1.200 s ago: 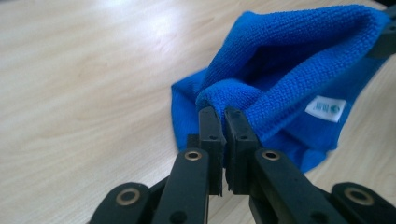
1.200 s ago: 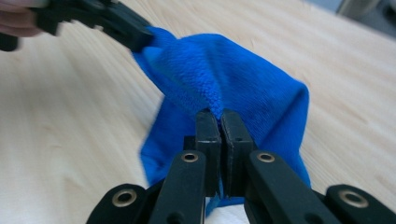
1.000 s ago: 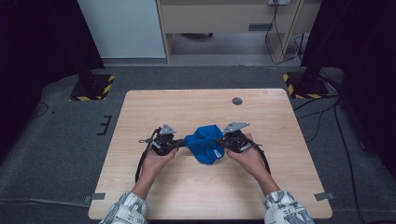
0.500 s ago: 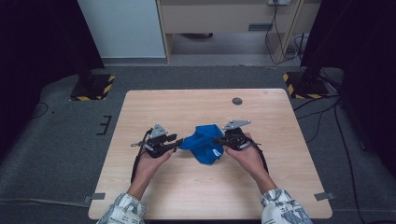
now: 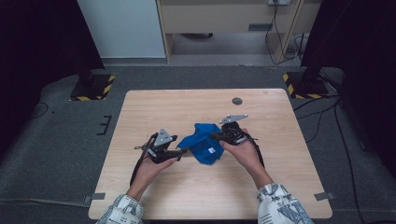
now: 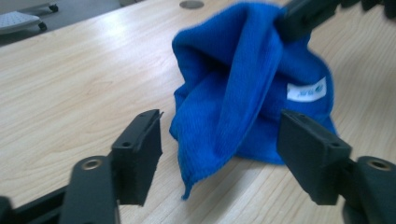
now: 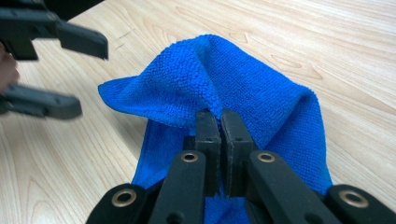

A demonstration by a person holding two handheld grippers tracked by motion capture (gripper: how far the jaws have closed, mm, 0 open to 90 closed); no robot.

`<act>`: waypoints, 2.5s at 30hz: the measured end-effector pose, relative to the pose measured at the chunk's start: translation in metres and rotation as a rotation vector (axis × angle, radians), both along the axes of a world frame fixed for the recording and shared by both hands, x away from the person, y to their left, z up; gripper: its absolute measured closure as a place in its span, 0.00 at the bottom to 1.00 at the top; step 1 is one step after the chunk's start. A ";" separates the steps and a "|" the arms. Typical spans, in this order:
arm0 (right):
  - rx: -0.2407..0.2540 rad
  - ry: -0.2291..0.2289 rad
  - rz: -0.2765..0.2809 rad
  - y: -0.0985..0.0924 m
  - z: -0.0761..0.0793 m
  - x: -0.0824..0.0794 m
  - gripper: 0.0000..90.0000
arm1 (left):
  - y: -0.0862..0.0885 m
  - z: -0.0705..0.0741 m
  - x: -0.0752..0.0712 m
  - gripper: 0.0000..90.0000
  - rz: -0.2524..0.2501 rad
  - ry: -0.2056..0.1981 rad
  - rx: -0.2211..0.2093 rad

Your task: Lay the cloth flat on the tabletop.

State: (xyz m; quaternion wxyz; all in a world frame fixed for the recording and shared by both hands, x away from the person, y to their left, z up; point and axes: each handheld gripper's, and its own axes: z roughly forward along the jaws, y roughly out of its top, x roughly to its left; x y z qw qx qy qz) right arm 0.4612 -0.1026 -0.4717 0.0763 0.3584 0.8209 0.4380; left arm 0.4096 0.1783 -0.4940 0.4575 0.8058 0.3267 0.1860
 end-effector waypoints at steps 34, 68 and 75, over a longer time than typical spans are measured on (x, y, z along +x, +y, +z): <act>-0.041 -0.003 -0.054 0.012 -0.006 0.002 0.69 | 0.006 0.000 0.010 0.98 0.054 0.048 -0.019; -0.060 -0.086 -0.060 -0.002 -0.019 -0.016 0.99 | 0.018 -0.009 0.018 0.98 0.132 0.149 0.000; -0.081 -0.096 -0.111 -0.009 -0.006 0.004 0.99 | 0.003 -0.012 0.015 0.98 0.068 0.166 0.038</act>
